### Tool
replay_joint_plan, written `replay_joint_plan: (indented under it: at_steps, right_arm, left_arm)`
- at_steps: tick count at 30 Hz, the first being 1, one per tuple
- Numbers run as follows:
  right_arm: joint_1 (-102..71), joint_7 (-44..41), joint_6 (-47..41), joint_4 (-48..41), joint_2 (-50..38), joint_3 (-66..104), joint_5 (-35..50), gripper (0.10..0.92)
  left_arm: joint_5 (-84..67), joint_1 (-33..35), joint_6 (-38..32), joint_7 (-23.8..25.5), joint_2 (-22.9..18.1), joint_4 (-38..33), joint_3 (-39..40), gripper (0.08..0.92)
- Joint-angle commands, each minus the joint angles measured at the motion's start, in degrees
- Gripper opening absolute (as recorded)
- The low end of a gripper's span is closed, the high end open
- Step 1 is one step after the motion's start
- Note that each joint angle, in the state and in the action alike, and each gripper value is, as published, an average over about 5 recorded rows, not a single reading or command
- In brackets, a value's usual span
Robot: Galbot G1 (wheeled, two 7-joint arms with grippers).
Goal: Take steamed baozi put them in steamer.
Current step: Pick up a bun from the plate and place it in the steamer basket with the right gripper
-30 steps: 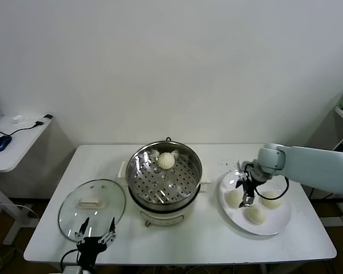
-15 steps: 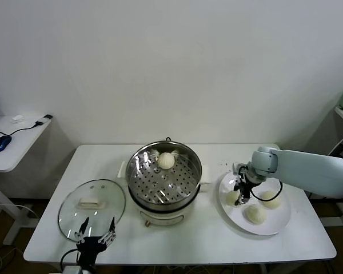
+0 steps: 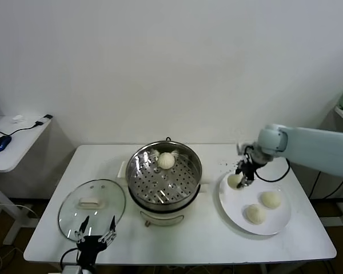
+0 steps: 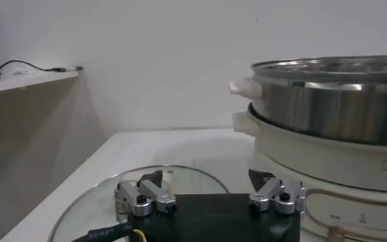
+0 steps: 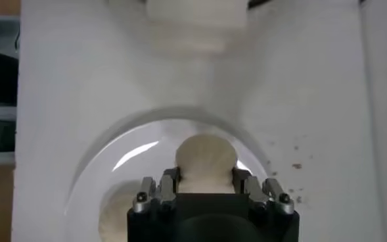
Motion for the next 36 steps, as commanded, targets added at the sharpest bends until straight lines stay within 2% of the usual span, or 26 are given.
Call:
replay_joint_plan:
  at_steps: [1,6,10,22,29,36]
  right_arm:
    - [17.38,-0.06,-3.0,7.28,5.59,-2.61,13.85,0.551]
    - [16.12,3.77,-7.08,8.76,13.83,2.33,20.22,0.551]
    - [11.89,5.7,-8.62,6.89,20.96,5.13,22.1,0.551]
    - [-2.4,8.78,-10.19,-5.58,34.18,6.73,17.79,0.551]
    - [-8.29,9.28,-10.13,-12.54,38.53,6.19,14.89,0.551]
    - [-12.55,9.58,-10.32,-15.76,39.79,6.46,12.27,0.551]
  left_arm:
    - [0.04,-0.13,0.0,0.03,0.09,-0.04,0.2,0.823]
    - [0.05,-0.57,-0.02,0.07,0.18,-0.02,0.67,0.823]
    - [0.0,-0.82,0.18,0.15,0.15,-0.38,0.8,0.823]
    - [-0.27,-1.04,0.22,0.2,0.27,-0.42,0.62,0.823]
    - [-0.21,-1.07,0.27,0.19,0.17,-0.12,0.65,0.823]
    - [-0.23,-0.97,0.25,0.15,0.19,0.0,0.52,0.823]
